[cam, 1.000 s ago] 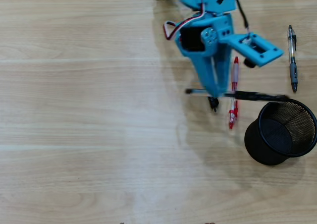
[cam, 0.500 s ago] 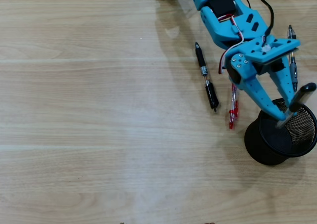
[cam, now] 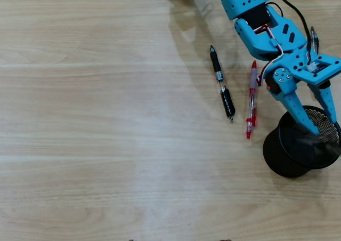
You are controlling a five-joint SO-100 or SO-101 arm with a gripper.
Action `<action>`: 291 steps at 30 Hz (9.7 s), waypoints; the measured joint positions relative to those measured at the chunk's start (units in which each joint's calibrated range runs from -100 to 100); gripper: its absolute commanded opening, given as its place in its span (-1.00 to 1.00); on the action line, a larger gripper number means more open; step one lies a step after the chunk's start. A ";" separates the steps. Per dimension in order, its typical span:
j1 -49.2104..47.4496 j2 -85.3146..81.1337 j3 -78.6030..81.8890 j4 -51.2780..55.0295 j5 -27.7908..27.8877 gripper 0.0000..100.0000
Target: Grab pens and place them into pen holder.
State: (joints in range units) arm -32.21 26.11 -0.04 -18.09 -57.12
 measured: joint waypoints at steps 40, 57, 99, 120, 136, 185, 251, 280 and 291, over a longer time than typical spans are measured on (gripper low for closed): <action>5.32 -21.16 29.66 66.49 0.73 -0.81; 7.94 -28.35 19.03 32.64 2.14 -0.96; 4.81 -26.32 9.47 41.34 16.74 -0.70; -6.25 -12.78 15.67 58.48 -18.15 -0.70; -4.81 -8.80 13.81 56.50 -12.78 -0.70; 2.70 -23.87 11.24 18.95 -1.77 -0.97; -9.62 -20.74 -11.69 51.51 13.20 -0.67; -25.33 2.62 -3.28 53.75 -23.47 -0.68; -25.50 4.15 3.36 50.99 -23.47 -0.68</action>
State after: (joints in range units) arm -57.70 30.26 3.32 32.90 -80.59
